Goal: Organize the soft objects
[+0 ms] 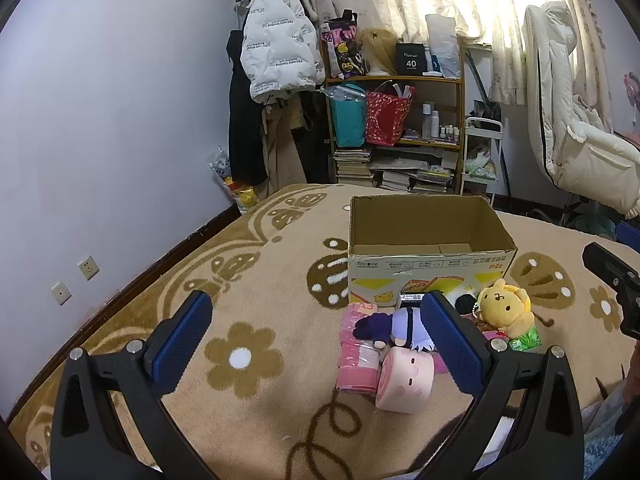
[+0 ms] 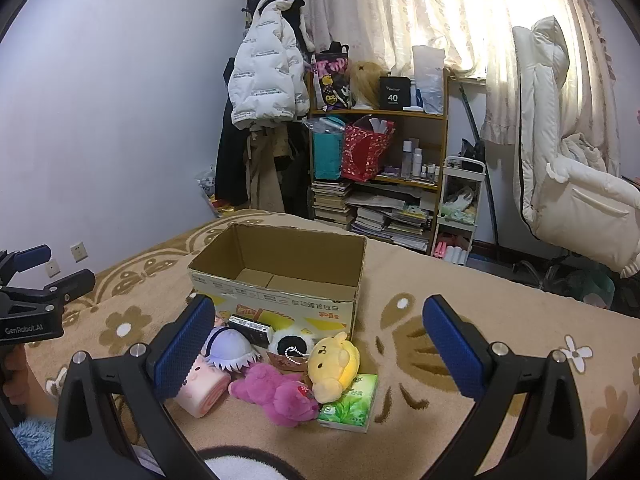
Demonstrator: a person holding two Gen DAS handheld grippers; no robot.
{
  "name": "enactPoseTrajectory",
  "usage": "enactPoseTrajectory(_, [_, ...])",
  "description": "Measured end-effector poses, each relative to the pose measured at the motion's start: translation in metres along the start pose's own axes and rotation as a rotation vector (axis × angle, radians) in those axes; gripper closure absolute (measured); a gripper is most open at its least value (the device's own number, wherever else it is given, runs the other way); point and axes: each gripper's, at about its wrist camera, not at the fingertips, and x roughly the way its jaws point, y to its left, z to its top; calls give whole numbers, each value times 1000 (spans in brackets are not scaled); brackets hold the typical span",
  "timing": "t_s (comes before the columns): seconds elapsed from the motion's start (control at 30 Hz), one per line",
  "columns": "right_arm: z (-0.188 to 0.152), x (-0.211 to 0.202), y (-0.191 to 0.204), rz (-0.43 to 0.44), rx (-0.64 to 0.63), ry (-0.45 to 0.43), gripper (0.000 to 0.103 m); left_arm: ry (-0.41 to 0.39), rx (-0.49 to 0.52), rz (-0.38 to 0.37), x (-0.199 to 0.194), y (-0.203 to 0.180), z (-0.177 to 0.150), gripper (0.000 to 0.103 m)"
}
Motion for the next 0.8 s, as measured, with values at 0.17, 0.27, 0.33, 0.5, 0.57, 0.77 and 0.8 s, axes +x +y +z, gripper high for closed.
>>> enactPoseTrajectory(0.17, [0,0,0,1,-2,2,0,2,-4,-2,0,1,1,0])
enactPoseTrajectory(0.27, [1,0,2,1,-2,2,0,2,-2,-4,0,1,0,0])
enactPoseTrajectory(0.33, [1,0,3,-5,-3,0,0,1,0,-7,-1,1,1,0])
enactPoseTrajectory(0.5, [2,0,5,-3,-2,2,0,3,1,-7,-1,0,1,0])
enactPoseTrajectory(0.57, [0,-2,-3,-1,-3,3,0,3,1,-5,-1,0,1,0])
enactPoseTrajectory(0.77, [0,-1,-2,-3,-4,4,0,5,1,-6,0,0,1,0])
enactPoseTrajectory(0.8, [0,-1,-2,-4,-4,4,0,5,1,-6,0,0,0,0])
